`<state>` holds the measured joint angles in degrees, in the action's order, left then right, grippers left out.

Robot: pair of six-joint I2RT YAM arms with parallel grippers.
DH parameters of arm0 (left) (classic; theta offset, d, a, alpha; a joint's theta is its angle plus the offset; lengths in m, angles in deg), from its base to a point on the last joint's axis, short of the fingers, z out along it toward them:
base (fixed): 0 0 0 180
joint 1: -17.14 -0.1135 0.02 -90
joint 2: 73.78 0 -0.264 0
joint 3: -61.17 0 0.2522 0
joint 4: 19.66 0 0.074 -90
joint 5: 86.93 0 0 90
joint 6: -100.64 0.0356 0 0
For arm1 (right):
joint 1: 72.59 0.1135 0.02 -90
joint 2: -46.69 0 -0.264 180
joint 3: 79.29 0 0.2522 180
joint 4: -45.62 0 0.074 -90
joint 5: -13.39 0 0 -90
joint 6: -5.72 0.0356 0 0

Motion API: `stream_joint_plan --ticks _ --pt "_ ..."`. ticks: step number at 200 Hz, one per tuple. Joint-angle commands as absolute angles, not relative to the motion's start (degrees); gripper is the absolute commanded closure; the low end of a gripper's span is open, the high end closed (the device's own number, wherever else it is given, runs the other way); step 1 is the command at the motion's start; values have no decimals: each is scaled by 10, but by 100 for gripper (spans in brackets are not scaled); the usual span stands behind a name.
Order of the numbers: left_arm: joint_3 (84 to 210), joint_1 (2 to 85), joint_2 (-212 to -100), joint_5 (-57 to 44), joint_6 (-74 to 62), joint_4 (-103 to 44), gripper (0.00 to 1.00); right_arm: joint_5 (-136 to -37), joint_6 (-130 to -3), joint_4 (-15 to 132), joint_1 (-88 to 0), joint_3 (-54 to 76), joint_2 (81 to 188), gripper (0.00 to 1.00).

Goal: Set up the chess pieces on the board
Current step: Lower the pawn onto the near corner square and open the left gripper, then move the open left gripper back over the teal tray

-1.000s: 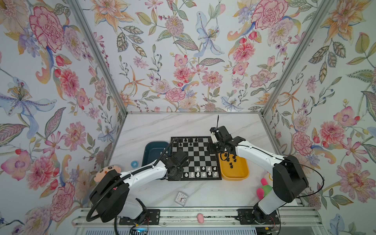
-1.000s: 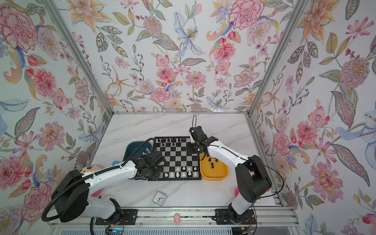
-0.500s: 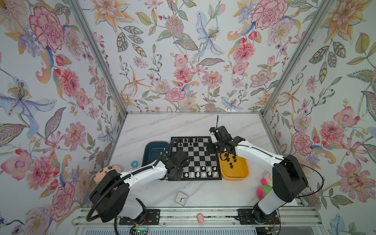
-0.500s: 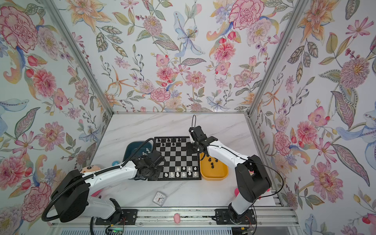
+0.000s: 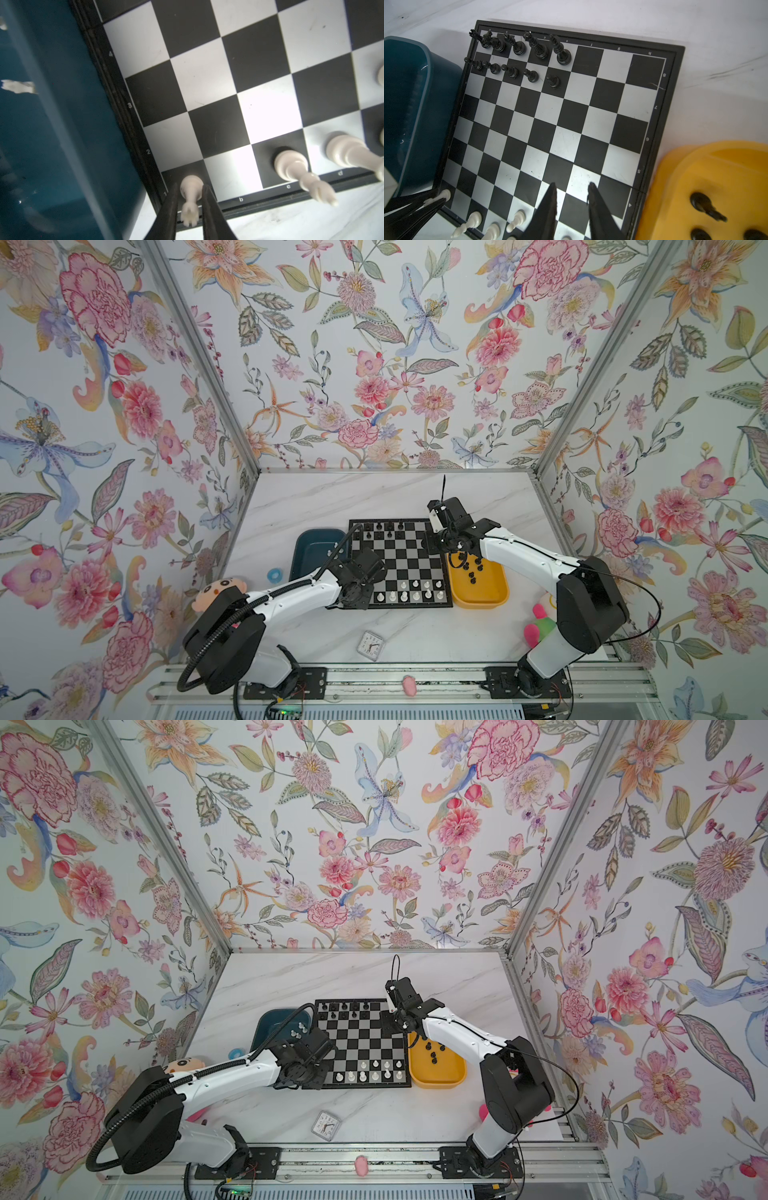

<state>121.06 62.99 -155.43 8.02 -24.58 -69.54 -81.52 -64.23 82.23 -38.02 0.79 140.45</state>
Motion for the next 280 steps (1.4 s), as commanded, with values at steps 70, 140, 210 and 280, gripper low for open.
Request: stream_joint_plan --ticks 70,140,210,280 --pt "1239 637 -1533 95 -250 -722 71 -803 -634 830 -374 18 1411 72" --pt "1336 626 -1515 160 -226 -788 69 -802 -634 830 -374 20 1409 72" --pt "1352 491 -1490 161 -184 -785 69 -800 -640 831 -386 19 1397 71" --pt "1306 416 -1524 125 -185 -754 66 -808 -643 831 -403 15 1394 71"
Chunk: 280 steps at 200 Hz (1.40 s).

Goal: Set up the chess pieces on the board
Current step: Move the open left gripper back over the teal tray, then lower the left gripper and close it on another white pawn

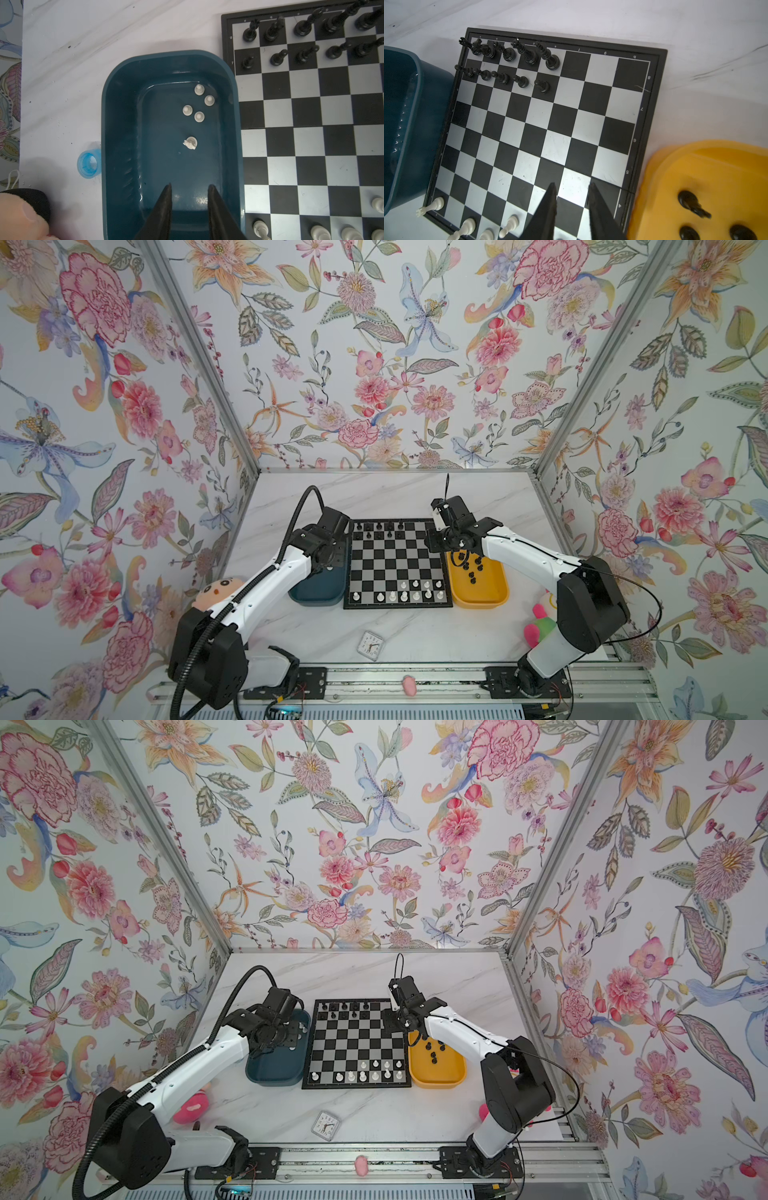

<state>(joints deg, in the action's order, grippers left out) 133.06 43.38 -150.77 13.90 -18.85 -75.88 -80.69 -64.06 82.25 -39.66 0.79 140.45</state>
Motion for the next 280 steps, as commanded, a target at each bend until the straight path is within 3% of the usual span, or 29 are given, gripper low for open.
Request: stream_joint_plan --ticks 1,77,280 --pt "1305 415 -1524 125 -186 -753 66 -808 -643 831 -404 15 1394 71" --pt "1227 354 -1534 37 -228 -626 62 -821 -647 831 -417 12 1397 71" --pt "1264 343 -1623 53 -234 -603 61 -829 -646 830 -429 10 1406 72"
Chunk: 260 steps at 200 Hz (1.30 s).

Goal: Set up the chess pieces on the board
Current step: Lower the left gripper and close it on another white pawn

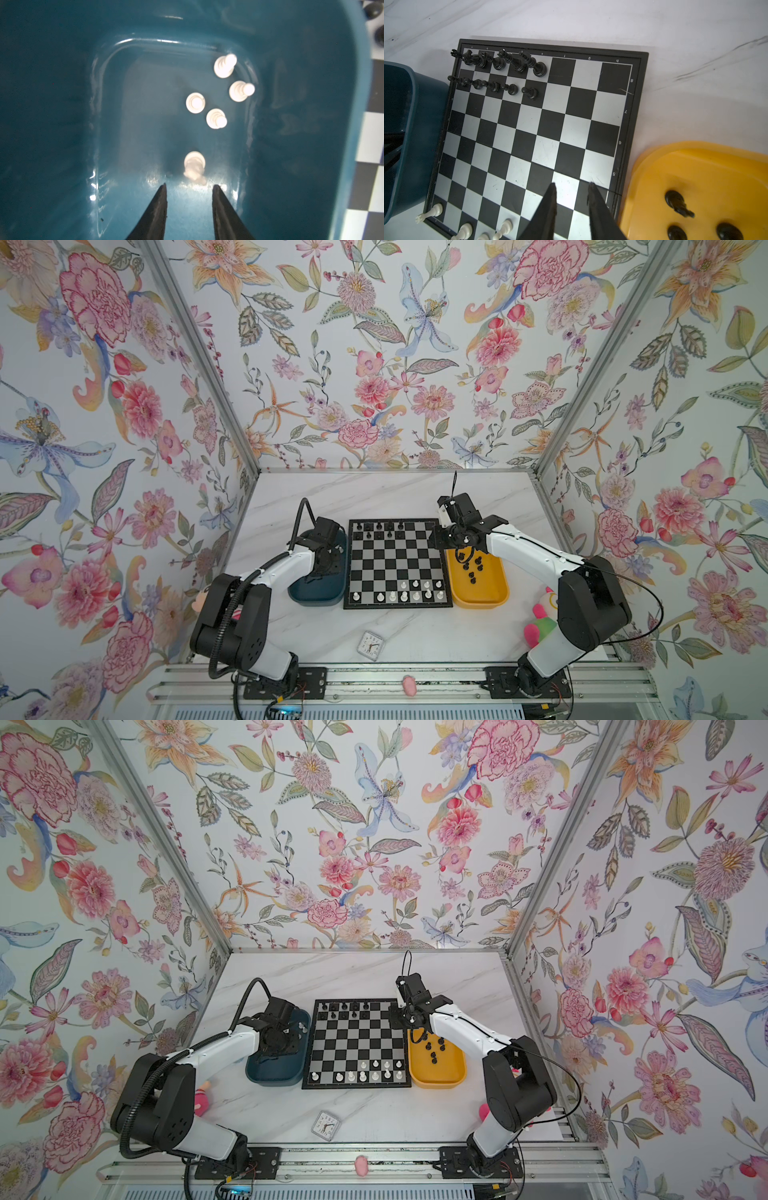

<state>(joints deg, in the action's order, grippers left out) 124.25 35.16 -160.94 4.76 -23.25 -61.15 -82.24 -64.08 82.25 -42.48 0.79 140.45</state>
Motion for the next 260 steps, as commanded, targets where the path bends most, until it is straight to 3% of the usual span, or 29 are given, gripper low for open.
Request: stream_joint_plan --ticks 1,137,260 --pt "1264 343 -1623 53 -234 -603 61 -829 -646 830 -429 10 1406 72" --pt "1273 336 -1662 57 -225 -603 64 -832 -642 830 -432 10 1413 72" --pt "1273 334 -1664 51 -217 -602 76 -833 -641 829 -432 12 1414 72"
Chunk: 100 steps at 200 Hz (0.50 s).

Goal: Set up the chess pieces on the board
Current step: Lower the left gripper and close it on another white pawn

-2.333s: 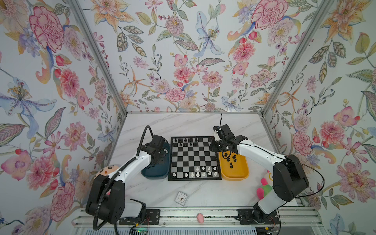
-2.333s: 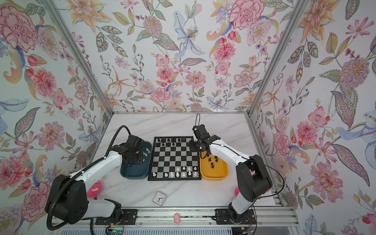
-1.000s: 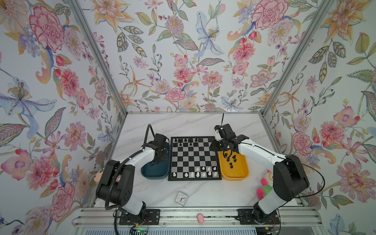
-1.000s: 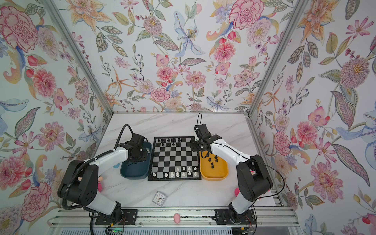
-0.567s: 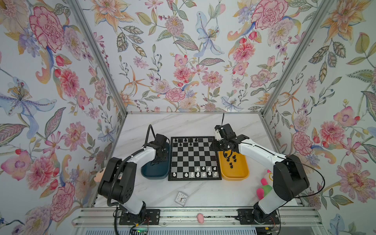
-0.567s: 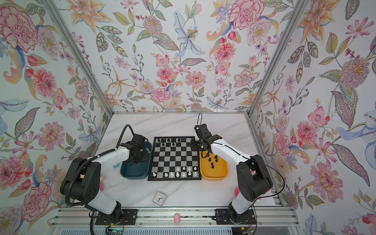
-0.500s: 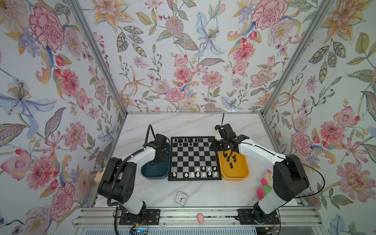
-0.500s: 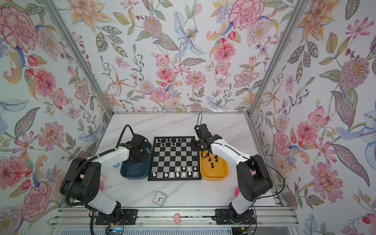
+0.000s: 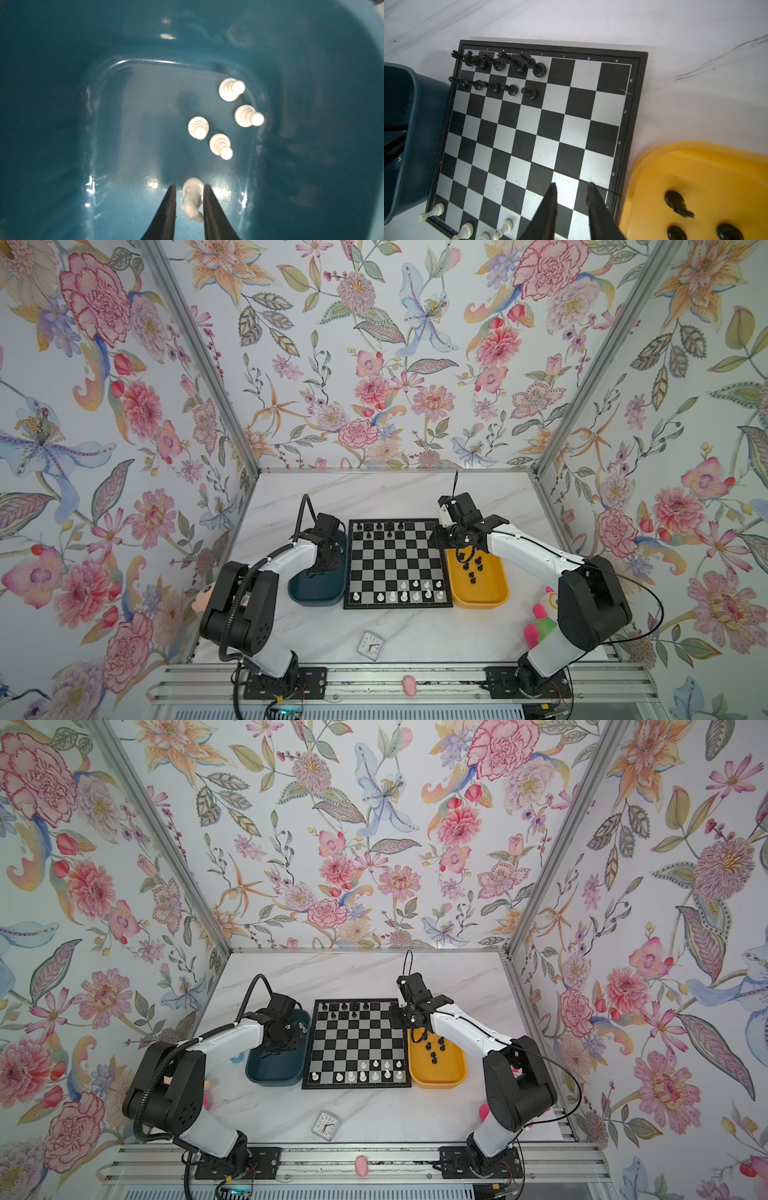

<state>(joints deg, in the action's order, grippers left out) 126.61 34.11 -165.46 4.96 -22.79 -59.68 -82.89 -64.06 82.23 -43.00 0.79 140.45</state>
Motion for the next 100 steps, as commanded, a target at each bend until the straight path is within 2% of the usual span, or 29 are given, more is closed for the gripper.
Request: stream_joint_plan --ticks 1,100 --pt "1273 335 -1664 51 -218 -602 76 -832 -641 830 -432 12 1414 72" --pt "1270 336 -1654 47 -210 -606 84 -835 -640 830 -429 15 1417 73"
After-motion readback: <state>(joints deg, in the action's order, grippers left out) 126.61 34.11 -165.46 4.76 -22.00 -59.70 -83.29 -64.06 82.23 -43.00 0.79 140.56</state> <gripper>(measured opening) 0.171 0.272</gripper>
